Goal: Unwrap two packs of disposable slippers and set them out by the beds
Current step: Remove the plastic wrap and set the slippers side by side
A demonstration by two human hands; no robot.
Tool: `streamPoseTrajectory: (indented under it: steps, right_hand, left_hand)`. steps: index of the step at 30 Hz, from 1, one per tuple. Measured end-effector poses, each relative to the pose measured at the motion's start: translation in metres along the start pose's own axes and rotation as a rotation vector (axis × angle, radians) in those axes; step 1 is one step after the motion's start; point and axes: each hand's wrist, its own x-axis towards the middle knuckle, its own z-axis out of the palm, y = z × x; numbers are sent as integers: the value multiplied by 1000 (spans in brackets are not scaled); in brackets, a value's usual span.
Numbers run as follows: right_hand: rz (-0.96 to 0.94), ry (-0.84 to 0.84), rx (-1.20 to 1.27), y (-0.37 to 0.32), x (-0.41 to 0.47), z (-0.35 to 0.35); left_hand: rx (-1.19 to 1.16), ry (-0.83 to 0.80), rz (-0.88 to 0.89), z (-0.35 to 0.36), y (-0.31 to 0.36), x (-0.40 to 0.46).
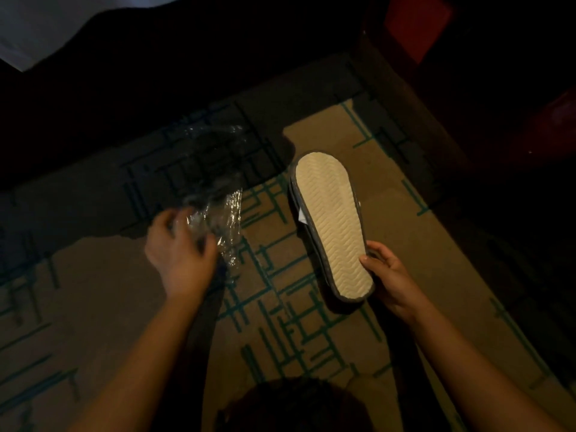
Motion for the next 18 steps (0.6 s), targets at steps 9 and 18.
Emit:
streamPoseTrajectory:
  steps: [9, 18]
  right_hand:
    - [14, -65, -17, -8, 2, 15]
    - [-67, -99, -67, 4, -2, 45]
  left_hand:
    - [141, -328, -69, 22, -31, -25]
    - [-385, -419, 163, 25, 99, -70]
